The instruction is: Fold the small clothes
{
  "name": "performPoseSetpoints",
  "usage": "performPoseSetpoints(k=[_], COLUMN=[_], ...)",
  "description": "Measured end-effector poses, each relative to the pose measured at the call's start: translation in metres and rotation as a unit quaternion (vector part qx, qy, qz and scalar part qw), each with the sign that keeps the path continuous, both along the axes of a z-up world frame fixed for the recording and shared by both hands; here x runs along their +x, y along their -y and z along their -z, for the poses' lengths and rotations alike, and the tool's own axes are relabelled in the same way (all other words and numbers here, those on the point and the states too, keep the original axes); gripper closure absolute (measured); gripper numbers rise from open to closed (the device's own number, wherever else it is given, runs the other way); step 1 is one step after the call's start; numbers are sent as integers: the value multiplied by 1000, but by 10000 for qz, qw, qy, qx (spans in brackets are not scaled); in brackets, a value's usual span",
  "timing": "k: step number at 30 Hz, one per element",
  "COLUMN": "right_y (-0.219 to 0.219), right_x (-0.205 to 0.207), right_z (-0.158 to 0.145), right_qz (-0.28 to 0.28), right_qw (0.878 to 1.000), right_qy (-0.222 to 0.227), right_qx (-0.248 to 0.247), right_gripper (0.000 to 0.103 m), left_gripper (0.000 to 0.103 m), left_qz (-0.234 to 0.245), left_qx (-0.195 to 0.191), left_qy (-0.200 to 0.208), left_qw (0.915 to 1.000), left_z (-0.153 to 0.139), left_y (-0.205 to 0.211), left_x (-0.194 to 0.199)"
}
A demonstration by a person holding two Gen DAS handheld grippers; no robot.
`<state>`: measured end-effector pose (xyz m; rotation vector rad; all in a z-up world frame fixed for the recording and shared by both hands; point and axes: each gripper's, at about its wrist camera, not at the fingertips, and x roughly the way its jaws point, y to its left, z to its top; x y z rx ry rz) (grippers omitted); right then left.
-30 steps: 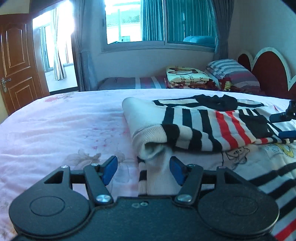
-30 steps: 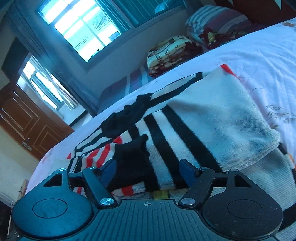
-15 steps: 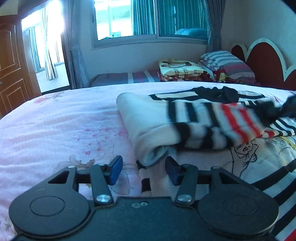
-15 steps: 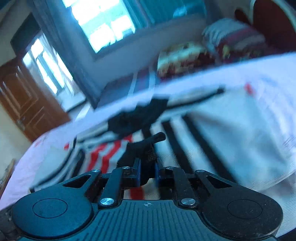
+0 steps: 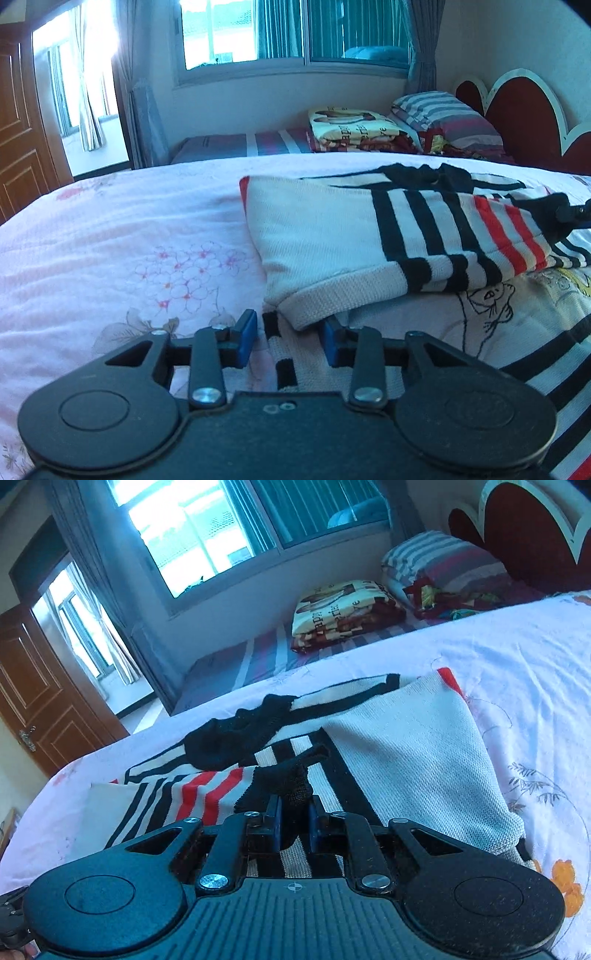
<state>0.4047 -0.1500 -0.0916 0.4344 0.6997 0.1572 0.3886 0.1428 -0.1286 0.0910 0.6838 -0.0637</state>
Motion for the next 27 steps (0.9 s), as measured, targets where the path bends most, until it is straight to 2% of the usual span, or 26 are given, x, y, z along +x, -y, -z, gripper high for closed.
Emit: performPoseSetpoints(k=[5,9,12,14,17,20,21,25,27], right_y=[0,4,13,12,-5,-14,-15,-10,-16], right_x=[0,2,-7,-8,-5,8,12,10,20], right_z=[4,4,-4,-9,-10,9,19,9,8], right_qz=[-96,-130,189,118,-182,-361,-436,-353,-412], right_qw=[9999,9997,9997,9997,9984,9967,9952,9978,9978], right_qy=[-117,-211,10,130,204,-234,-450,-30,9], right_qx=[-3,-33,-142,-144,-493,-686,-750,-561,-526], right_gripper=[89,89,89,89,89,89,89,89,89], left_gripper=[67,62,59,59,59,59,59,56,54], left_qz=[38,208,436,554,523,304,324,449,421], left_qx=[-44,-217,-386,-419,-664,-844,-852,-787,-763], left_qy=[33,403,597,560,356,-103,-91,-32,75], left_qw=[10000,9987,9965,9960,9958,9959,9958,9959,9962], left_z=[-4,-27,-41,-40,-27,-6,-2,-14,-20], left_y=[-2,-6,2,14,26,28,27,25,22], left_x=[-4,-28,-32,-22,0,17,16,20,35])
